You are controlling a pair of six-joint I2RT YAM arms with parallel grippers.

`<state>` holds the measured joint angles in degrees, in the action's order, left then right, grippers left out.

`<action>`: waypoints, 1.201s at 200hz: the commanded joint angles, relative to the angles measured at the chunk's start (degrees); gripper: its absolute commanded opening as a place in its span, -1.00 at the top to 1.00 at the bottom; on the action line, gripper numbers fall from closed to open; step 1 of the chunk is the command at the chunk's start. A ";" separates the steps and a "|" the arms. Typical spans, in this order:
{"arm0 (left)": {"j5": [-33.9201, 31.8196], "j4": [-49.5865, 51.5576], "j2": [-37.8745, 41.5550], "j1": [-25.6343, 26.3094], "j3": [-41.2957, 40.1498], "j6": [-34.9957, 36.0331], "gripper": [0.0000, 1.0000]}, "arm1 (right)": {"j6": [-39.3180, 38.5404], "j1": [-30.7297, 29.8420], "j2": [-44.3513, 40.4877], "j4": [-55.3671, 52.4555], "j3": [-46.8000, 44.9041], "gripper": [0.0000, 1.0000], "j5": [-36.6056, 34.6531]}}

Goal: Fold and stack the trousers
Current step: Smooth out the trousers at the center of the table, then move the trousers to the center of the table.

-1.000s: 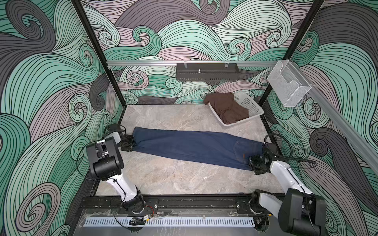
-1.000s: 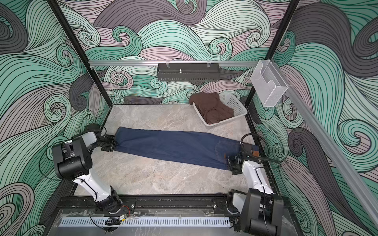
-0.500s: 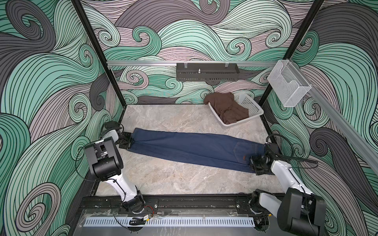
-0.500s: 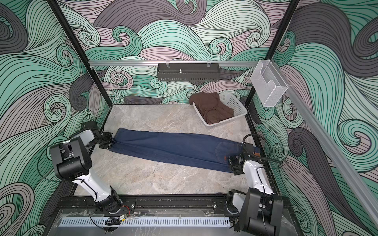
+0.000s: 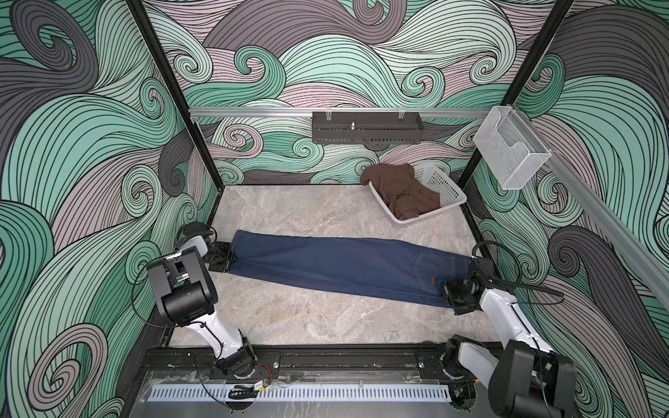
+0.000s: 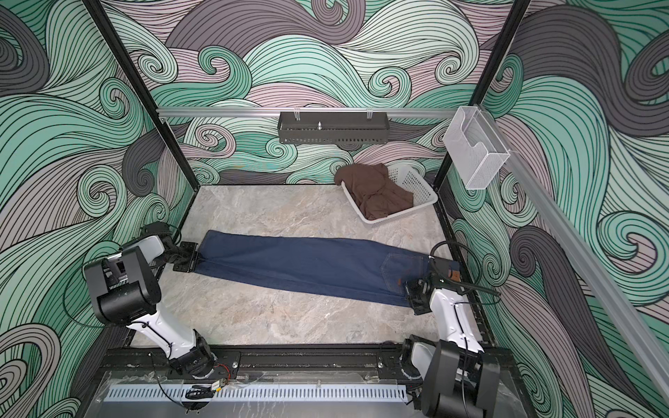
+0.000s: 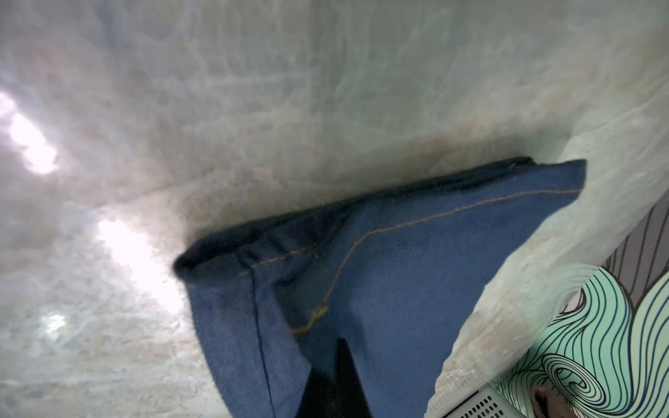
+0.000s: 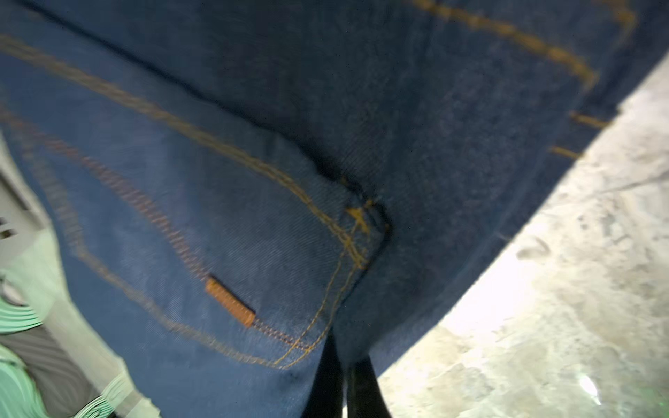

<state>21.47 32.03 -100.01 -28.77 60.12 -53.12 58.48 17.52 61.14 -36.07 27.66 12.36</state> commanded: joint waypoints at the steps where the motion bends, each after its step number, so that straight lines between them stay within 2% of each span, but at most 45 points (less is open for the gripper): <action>1: -0.51 0.16 -0.54 -0.83 1.34 1.20 0.44 | -2.19 0.57 0.12 -0.21 0.54 0.74 -1.63; 10: -0.36 1.18 -0.01 -0.98 2.26 1.59 0.18 | -3.04 0.50 -0.12 -1.68 1.92 0.32 -1.42; 20: -0.35 3.04 0.90 -0.94 4.17 2.54 0.06 | -4.50 0.50 -0.54 -3.88 4.10 0.03 -1.72; 40: -1.00 7.50 3.16 -0.97 8.50 5.07 -0.12 | -7.23 0.44 -2.23 -8.61 8.53 -0.27 -2.81; 59: -1.08 12.44 4.00 -1.00 13.38 9.14 -0.24 | -9.08 0.41 -4.35 -12.34 11.65 -0.43 -3.25; 88: -1.51 21.48 1.03 -0.94 22.38 17.84 -0.37 | -10.89 -0.94 -6.81 -15.18 14.71 -0.48 -3.28; 113: -1.36 27.92 -3.29 -0.84 29.15 24.36 -0.37 | -11.78 -7.59 -5.30 -12.60 15.75 -0.43 -4.28; 141: -0.43 30.60 -6.13 -0.68 32.43 27.37 -0.37 | -11.55 -18.94 3.57 -6.27 15.68 -0.31 -4.57; 164: 0.09 29.46 -5.85 -0.74 31.65 27.36 -0.37 | -12.25 -23.19 13.50 -0.34 16.01 -0.23 -3.22; 199: 1.78 28.20 -5.62 -0.78 31.47 28.80 -0.40 | -15.53 -23.61 25.49 2.94 18.12 -0.14 -5.58; 240: 3.96 27.07 -6.24 -0.70 31.77 30.59 -0.42 | -19.29 -19.74 32.76 2.37 20.37 -0.11 -10.32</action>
<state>23.24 58.65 -105.95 -29.23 90.94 -24.86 42.83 -4.95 89.82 -35.33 47.88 7.81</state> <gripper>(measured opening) 0.709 0.559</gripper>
